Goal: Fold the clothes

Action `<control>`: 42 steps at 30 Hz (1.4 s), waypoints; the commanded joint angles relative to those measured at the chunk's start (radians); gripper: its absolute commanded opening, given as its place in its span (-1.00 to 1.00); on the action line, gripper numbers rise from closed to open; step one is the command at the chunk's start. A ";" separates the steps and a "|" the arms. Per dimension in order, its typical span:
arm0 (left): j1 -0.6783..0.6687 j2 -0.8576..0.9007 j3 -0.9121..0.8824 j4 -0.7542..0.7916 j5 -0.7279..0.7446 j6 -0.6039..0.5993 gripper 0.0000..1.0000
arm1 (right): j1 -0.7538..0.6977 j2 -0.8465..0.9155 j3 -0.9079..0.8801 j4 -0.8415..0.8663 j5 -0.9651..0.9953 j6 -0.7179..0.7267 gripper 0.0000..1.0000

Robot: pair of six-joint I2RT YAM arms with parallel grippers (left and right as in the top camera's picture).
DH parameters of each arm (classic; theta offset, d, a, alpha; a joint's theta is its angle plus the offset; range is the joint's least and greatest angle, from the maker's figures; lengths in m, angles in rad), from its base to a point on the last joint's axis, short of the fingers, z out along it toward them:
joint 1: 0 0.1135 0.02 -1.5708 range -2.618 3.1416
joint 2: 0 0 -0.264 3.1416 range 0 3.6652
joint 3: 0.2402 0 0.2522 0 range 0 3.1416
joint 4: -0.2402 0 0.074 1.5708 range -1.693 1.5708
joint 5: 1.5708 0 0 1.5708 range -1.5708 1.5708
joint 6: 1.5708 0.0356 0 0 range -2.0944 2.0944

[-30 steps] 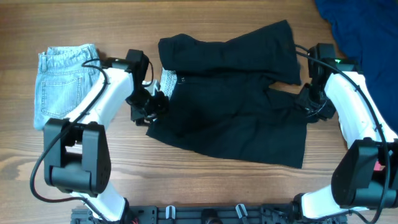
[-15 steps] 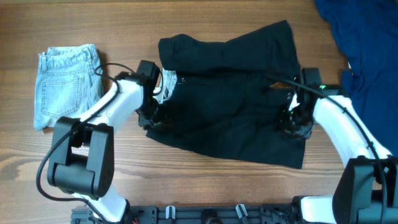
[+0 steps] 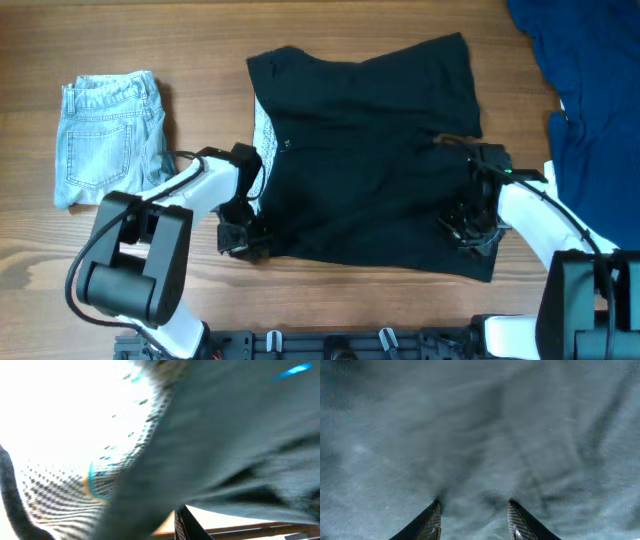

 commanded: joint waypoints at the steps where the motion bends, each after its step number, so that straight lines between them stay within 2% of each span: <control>1: -0.005 0.011 -0.010 -0.043 -0.022 -0.017 -0.59 | -0.084 0.014 -0.029 -0.043 0.074 0.071 -0.13; 3: -0.005 -0.023 -0.010 -0.049 -0.022 -0.018 -0.64 | -0.137 0.014 -0.029 -0.068 0.063 0.064 -0.14; 7: -0.003 -0.290 0.032 0.020 -0.023 -0.017 -0.58 | -0.149 0.014 -0.028 -0.047 0.050 0.011 -0.15; 8: -0.003 -0.378 0.056 0.050 -0.027 -0.017 -0.31 | -0.149 0.014 -0.028 -0.037 0.040 -0.008 -0.15; 9: -0.003 -0.475 0.068 0.141 -0.059 -0.017 0.39 | -0.149 0.014 -0.028 -0.030 0.032 -0.020 -0.14; 12: 0.006 -0.547 0.068 0.368 -0.124 -0.016 0.76 | -0.149 0.014 -0.028 -0.019 0.033 -0.022 -0.14; 14: 0.026 -0.480 0.068 0.449 -0.123 -0.017 0.77 | -0.149 0.014 -0.028 -0.015 0.029 -0.030 -0.14; 17: 0.063 -0.278 0.068 0.615 -0.104 -0.008 0.75 | -0.149 0.014 -0.028 -0.014 0.025 -0.044 -0.14; 22: 0.103 0.003 0.068 0.871 0.069 0.047 0.46 | -0.149 0.014 -0.028 -0.010 0.025 -0.044 -0.13; 24: 0.103 0.041 0.068 0.925 0.129 0.047 0.41 | -0.149 0.014 -0.028 -0.006 0.025 -0.044 -0.13; 34: 0.103 0.102 0.068 0.904 0.077 0.066 0.35 | -0.149 0.014 -0.028 -0.006 0.025 -0.045 -0.13; 42: 0.101 0.118 0.068 0.949 0.175 0.066 0.31 | -0.149 0.014 -0.028 -0.006 0.025 -0.045 -0.12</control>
